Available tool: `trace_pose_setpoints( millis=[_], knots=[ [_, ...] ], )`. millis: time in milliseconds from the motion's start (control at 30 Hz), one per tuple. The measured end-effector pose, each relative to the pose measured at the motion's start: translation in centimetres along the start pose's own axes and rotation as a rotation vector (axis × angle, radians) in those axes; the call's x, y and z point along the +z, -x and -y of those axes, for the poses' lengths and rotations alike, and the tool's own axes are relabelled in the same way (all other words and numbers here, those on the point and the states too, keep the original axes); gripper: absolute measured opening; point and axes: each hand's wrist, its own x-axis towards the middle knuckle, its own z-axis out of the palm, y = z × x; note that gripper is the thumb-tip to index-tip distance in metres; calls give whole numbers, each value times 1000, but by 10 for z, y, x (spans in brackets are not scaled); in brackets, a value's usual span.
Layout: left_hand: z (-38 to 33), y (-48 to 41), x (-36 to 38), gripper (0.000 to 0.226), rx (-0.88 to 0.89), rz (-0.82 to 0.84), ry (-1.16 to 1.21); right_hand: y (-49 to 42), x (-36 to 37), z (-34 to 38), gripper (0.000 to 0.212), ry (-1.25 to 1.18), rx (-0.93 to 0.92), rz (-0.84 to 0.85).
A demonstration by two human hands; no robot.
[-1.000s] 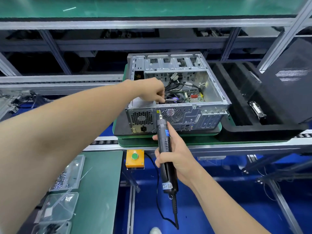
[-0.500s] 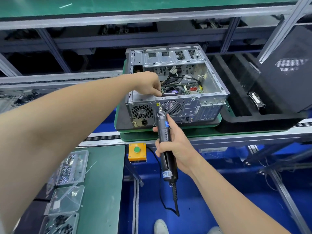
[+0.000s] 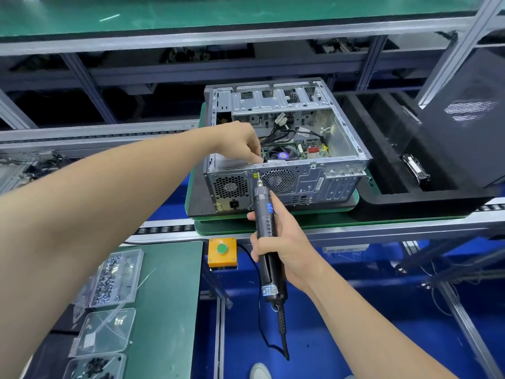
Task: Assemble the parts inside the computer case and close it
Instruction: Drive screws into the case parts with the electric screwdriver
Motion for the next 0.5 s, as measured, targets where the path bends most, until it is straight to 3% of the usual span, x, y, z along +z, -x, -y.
trace_pose_setpoints(
  millis=[267, 500],
  knots=[
    [-3, 8, -7, 23, 93, 27, -162, -1, 1, -1, 123, 9, 3, -13],
    [-1, 14, -8, 16, 83, 25, 61, -1, 1, -1, 123, 3, -2, -15]
  ],
)
